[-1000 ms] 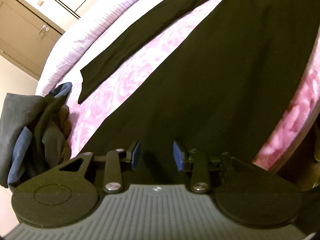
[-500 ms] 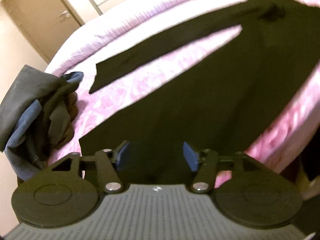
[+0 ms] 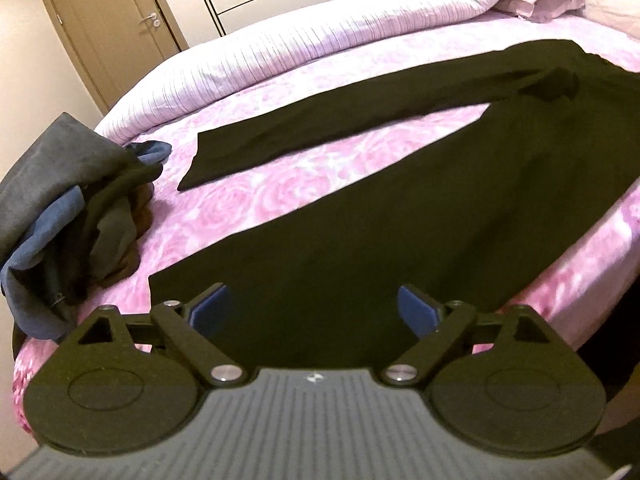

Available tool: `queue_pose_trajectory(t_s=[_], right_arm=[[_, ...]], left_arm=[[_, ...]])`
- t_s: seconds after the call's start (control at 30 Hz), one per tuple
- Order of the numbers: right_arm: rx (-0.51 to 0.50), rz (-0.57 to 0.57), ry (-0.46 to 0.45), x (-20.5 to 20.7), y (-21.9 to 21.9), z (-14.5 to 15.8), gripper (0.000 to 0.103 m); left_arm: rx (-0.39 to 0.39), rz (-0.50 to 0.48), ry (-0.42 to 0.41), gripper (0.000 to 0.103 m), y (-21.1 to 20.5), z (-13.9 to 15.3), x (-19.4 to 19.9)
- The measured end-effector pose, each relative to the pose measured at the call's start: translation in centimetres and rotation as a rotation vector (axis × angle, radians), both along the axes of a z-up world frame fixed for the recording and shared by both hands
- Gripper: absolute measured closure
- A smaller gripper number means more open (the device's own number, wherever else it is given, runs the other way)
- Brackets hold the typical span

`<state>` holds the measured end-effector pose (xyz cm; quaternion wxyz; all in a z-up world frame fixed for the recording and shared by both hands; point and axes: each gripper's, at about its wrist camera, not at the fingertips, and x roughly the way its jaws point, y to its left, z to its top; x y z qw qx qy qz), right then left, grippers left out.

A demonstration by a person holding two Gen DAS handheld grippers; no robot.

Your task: Fold clothes

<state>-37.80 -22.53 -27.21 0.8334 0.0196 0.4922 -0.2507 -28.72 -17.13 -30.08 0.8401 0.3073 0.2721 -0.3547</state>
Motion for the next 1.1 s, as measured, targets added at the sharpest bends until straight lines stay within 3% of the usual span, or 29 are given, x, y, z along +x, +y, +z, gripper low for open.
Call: queue_pose_trajectory(t_s=[0.23, 0.43, 0.73, 0.83, 1.0, 1.1], right_arm=[[-0.011, 0.087, 0.006, 1.0, 2.0, -1.3, 0.025], [-0.037, 0.111, -0.014, 1.5, 2.1, -1.7, 0.025], [-0.103, 0.167, -0.061, 2.8, 2.7, -1.9, 0.025], [-0.101, 0.171, -0.063, 3.5, 2.6, -2.3, 0.025], [-0.109, 0.184, -0.066, 4.3, 2.5, -2.6, 0.025], [-0.116, 0.183, -0.069, 4.3, 2.4, -2.7, 0.025]], left_arm=[[0.017, 0.011, -0.024, 0.014, 1.6, -0.3, -0.6], [0.060, 0.007, -0.128, 0.014, 4.3, -0.2, -1.4], [0.244, -0.081, -0.287, 0.014, 8.2, -3.1, -3.4], [0.305, -0.124, -0.340, 0.018, 7.9, -4.6, -3.7], [0.383, -0.190, -0.408, 0.042, 6.7, -6.7, -3.2], [0.432, -0.230, -0.449, 0.043, 6.0, -8.0, -3.0]])
